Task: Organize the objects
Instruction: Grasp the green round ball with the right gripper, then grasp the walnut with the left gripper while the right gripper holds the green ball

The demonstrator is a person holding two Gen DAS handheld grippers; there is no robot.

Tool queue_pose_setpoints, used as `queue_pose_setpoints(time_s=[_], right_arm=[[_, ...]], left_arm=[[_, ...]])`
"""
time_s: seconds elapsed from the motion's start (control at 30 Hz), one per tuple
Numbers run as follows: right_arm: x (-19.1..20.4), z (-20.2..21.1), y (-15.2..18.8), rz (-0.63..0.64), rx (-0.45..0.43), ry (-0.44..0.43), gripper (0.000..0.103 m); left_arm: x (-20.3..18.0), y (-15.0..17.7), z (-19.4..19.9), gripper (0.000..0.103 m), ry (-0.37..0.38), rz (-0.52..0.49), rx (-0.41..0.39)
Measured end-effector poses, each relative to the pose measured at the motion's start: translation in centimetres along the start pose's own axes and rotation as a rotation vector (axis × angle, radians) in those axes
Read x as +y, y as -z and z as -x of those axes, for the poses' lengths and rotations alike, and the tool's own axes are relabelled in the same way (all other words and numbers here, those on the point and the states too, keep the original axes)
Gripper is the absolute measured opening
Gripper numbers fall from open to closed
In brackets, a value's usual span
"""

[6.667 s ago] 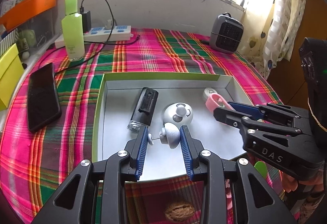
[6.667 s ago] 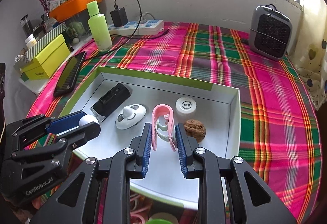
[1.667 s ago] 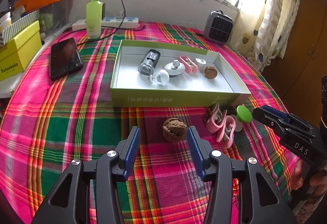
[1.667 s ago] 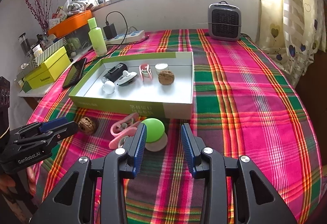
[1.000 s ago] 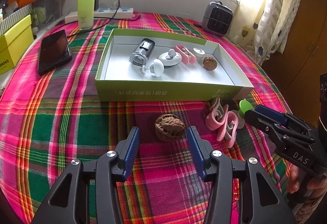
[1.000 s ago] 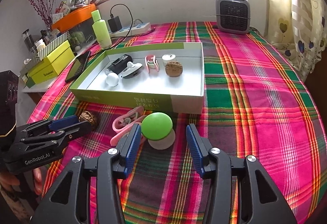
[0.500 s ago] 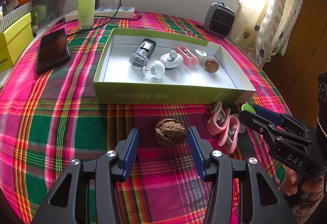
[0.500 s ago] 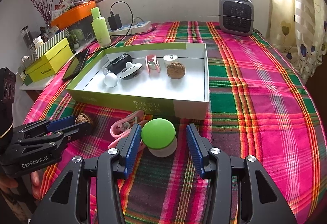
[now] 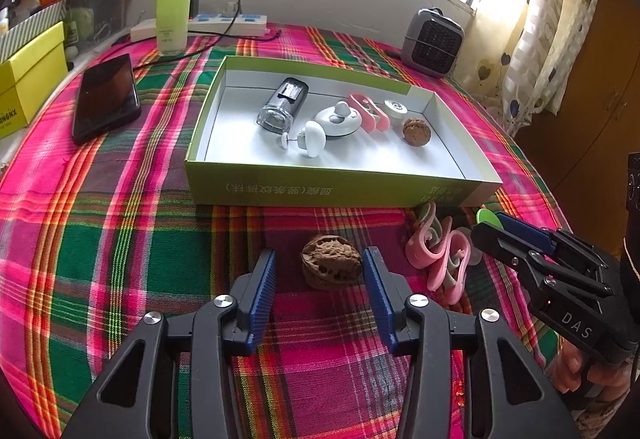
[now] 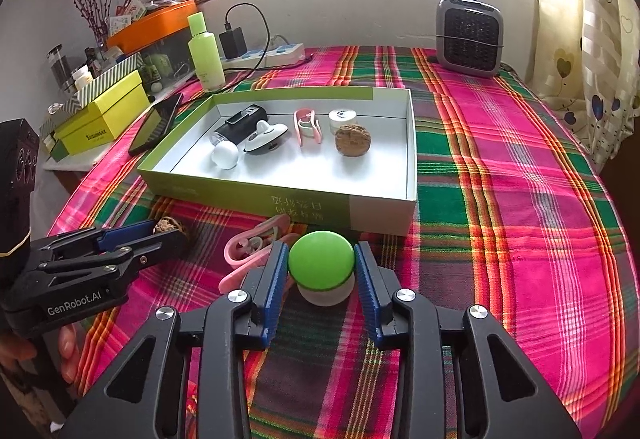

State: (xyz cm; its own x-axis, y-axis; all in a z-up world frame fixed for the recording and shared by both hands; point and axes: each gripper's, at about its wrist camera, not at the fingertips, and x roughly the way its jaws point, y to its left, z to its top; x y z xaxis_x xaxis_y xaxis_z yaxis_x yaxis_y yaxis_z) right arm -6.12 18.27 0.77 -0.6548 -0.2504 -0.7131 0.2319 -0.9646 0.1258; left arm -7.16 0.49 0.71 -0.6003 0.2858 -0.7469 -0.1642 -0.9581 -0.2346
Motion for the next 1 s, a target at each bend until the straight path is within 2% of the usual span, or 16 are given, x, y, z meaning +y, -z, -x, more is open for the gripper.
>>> queue_pose_setpoints(time_s=[0.27,1.0], right_arm=[[-0.36,0.14,0.07,-0.016,-0.003,0.002,0.035],[-0.38,0.67,0.08,-0.023,-0.014,0.003,0.035]], left_arm=[[-0.01,-0.22,0.05,0.031,0.014,-0.003,-0.003],[-0.11,-0.14,0.4,0.03,-0.008,-0.005,-0.014]])
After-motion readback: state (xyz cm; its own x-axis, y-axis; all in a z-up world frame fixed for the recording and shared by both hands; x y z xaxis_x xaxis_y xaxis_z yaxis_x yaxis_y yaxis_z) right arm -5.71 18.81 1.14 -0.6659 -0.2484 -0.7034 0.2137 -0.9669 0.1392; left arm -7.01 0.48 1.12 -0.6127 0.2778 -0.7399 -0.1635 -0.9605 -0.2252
